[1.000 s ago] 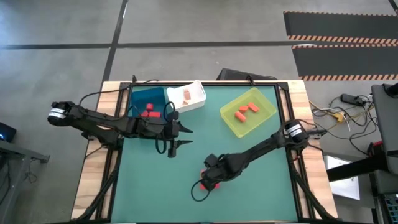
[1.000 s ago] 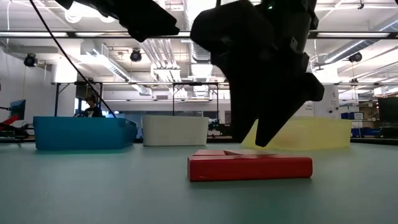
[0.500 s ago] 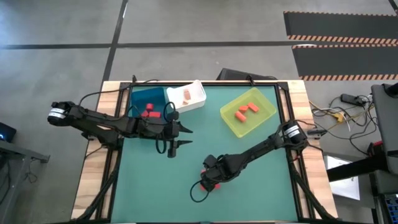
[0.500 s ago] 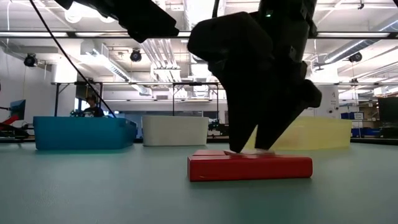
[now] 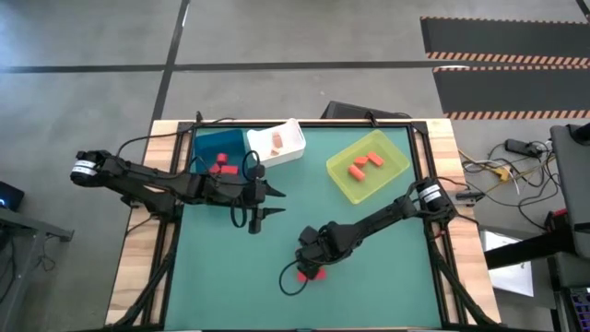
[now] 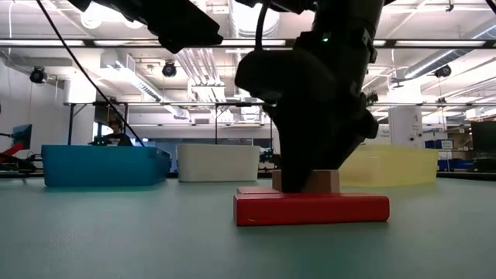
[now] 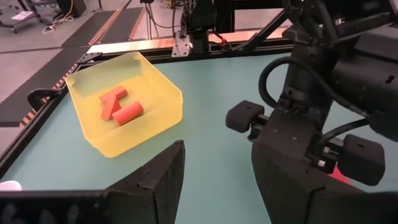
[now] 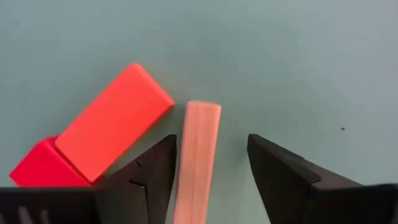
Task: Sort & place blocks by color
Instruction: Put the brown block into the white bin
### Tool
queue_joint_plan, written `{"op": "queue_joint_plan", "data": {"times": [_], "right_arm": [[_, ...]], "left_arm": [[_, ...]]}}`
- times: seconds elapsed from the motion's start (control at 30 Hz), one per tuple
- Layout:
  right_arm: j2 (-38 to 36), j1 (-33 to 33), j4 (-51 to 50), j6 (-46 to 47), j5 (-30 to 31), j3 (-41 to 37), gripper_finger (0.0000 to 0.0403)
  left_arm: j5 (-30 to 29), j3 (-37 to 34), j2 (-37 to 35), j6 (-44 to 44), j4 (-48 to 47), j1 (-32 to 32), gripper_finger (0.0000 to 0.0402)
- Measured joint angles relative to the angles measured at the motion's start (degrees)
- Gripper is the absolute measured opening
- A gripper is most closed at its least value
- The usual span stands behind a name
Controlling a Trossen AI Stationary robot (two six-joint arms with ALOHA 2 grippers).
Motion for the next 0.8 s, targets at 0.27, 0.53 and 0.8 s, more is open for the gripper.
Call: {"op": "queue_joint_plan", "data": {"times": [0.27, 0.53, 0.8], "right_arm": [[-0.24, -1.31, 0.16, -9.23, -2.05, -0.02, 0.0073], [-7.41, -5.18, -8.01, -22.78, 0.08, -0.04, 0.0045], [-18.97, -14.24, -1.74, -43.11, 5.08, -2.87, 0.0045]], "left_arm": [[-3.44, 0.52, -0.24, -1.10, 0.05, -0.02, 0.0171], [-6.46, 0.00, -3.10, -1.63, 0.11, -0.06, 0.0171], [-11.11, -2.56, -7.29, -0.81, -1.63, -0.04, 0.0171]]}}
